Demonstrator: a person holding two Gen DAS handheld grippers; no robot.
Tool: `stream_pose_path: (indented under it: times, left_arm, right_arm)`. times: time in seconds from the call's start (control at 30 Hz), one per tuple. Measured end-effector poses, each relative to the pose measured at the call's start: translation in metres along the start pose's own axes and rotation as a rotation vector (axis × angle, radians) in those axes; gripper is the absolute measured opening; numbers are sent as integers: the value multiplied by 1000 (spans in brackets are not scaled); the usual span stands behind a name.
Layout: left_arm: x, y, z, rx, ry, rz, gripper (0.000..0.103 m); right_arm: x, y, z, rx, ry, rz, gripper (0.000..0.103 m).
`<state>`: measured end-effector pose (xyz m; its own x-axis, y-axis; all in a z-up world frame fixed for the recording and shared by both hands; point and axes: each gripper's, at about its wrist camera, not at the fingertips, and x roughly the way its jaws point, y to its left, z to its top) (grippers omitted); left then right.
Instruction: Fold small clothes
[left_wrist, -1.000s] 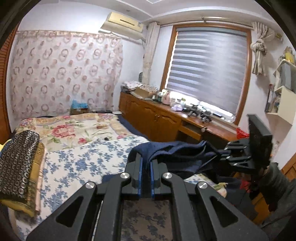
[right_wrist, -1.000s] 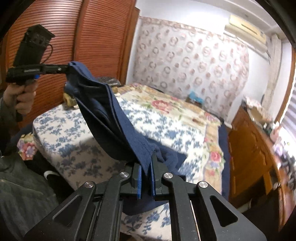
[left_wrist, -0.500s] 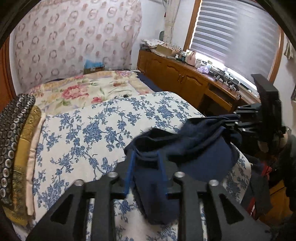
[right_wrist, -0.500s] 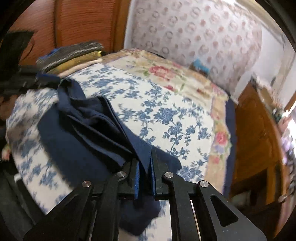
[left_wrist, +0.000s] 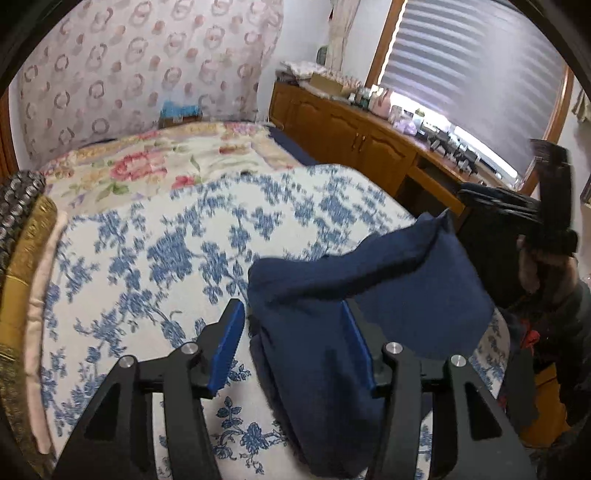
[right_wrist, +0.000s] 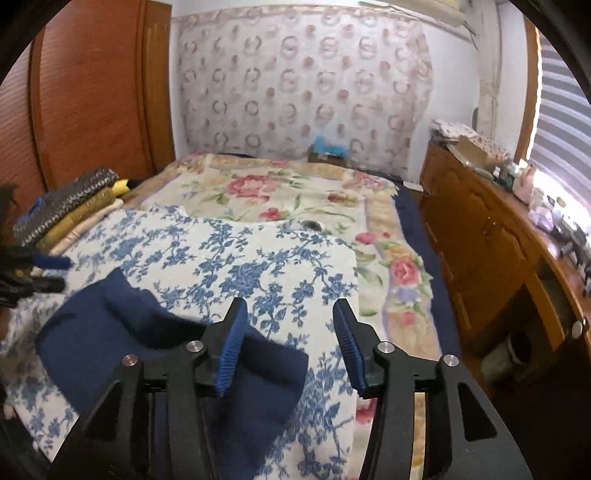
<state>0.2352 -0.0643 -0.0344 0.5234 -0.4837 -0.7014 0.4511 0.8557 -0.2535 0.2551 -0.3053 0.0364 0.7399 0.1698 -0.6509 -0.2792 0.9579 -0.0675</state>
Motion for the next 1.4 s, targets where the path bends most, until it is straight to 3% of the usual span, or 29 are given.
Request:
stream_pose_path:
  times: [0.3, 0.4, 0.53, 0.77, 0.8, 0.83, 0.87, 0.9, 0.93, 1.0, 1.13, 1.3, 1.4]
  left_arm:
    - [36, 18, 1, -37, 73, -1, 53]
    - [47, 25, 1, -71, 97, -17, 53]
    - [54, 25, 1, -95, 103, -28, 53]
    - [58, 12, -2, -88, 107, -87, 53]
    - [58, 10, -2, -81, 106, -88, 50]
    - [59, 9, -1, -76, 106, -87, 36]
    - [59, 9, -1, -78, 109, -93, 31]
    - [59, 9, -1, -88, 110, -107, 19]
    - [58, 10, 0, -94, 108, -113, 11]
    - [52, 10, 1, -102, 99, -141, 6]
    - [29, 12, 4, -129, 51, -213, 4]
    - [-19, 11, 7, -142, -35, -284, 2]
    - [-48, 13, 10, -135, -92, -282, 2]
  right_arm:
    - [30, 7, -50, 75, 152, 114, 60]
    - [43, 7, -53, 89, 176, 100, 64]
    - [62, 3, -58, 164, 231, 141, 68]
    - [63, 2, -60, 247, 253, 215, 68]
    - [62, 4, -61, 237, 248, 214, 68]
    - [62, 5, -61, 234, 249, 219, 68]
    - [62, 6, -61, 235, 250, 223, 68]
    - [62, 8, -61, 236, 251, 231, 66]
    - [63, 10, -61, 233, 256, 254, 54]
    - [63, 16, -60, 223, 262, 288, 41]
    - [53, 30, -60, 169, 226, 269, 19]
    - [30, 35, -48, 170, 119, 261, 16]
    - [16, 42, -29, 132, 50, 253, 15]
